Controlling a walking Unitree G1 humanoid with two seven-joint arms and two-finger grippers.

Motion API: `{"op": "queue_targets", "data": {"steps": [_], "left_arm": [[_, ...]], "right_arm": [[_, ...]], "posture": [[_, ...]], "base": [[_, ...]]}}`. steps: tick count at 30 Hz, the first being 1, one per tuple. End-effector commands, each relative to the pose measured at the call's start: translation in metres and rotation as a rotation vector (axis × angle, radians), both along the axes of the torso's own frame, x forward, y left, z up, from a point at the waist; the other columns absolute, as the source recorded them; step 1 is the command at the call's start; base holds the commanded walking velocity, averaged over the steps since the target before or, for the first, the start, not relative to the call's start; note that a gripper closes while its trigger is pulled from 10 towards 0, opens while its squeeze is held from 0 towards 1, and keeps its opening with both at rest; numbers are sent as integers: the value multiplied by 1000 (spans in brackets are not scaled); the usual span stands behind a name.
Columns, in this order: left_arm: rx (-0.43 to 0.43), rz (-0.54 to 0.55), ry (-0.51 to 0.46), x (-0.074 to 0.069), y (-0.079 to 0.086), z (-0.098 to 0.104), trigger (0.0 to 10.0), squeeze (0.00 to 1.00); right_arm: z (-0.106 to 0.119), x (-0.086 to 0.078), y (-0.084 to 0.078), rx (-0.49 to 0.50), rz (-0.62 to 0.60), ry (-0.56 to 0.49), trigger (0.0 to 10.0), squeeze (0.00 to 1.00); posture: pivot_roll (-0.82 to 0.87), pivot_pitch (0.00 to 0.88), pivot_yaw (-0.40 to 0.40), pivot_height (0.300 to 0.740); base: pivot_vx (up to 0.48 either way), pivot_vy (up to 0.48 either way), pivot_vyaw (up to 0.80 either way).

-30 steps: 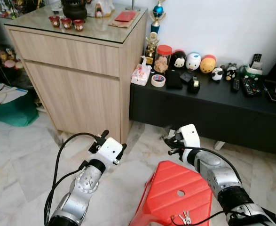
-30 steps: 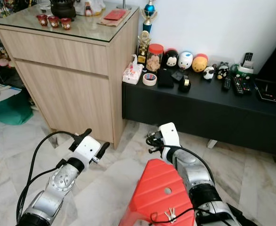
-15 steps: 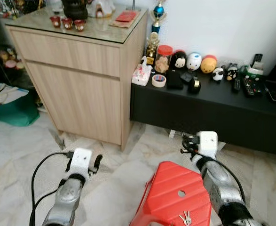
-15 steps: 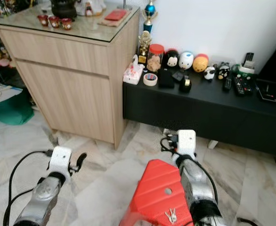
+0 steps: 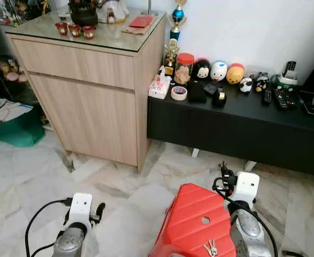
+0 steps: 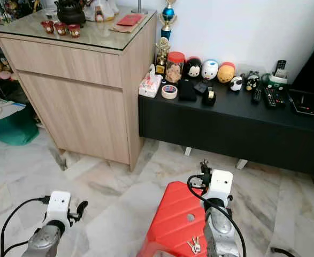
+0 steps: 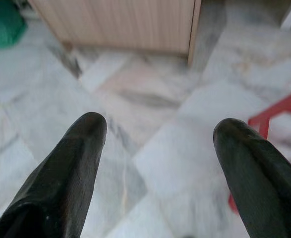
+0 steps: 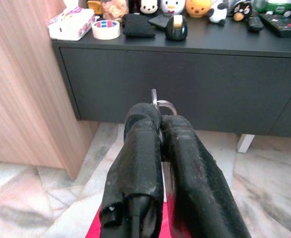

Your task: Hang keys on a hook

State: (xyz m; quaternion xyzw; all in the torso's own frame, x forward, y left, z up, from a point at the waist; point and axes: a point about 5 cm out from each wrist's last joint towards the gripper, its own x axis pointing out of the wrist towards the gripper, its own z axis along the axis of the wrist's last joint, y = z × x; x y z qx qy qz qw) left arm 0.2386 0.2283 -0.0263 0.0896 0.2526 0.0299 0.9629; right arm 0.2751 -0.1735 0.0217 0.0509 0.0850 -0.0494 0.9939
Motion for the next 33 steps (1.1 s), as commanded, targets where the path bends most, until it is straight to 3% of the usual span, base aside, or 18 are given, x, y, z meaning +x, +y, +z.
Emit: {"op": "queue_targets", "data": {"steps": [1,7,13,25,33], "left_arm": [[1,34,41,-10,6,-8,10000,0],[-30,97,128,-32,14,-24,10000,0],[-47,127,169,-45,13,-32,10000,0],[-61,141,245,-61,10,-44,10000,0],[-63,174,271,-68,15,-46,10000,0]], "right_arm": [[0,1,-3,5,-25,-6,10000,0],[0,5,-6,-5,-41,-4,10000,0],[-1,5,-5,-2,-53,-1,10000,0],[-4,7,-2,-4,-53,18,10000,0],[2,15,-4,-8,-52,8,10000,0]], "posture": [[58,0,-64,740],[64,0,-59,740],[57,0,-48,740],[45,0,-37,740],[48,0,-42,740]], "base": [[0,0,0],[0,0,0],[0,0,0],[0,0,0],[-269,0,0]]}}
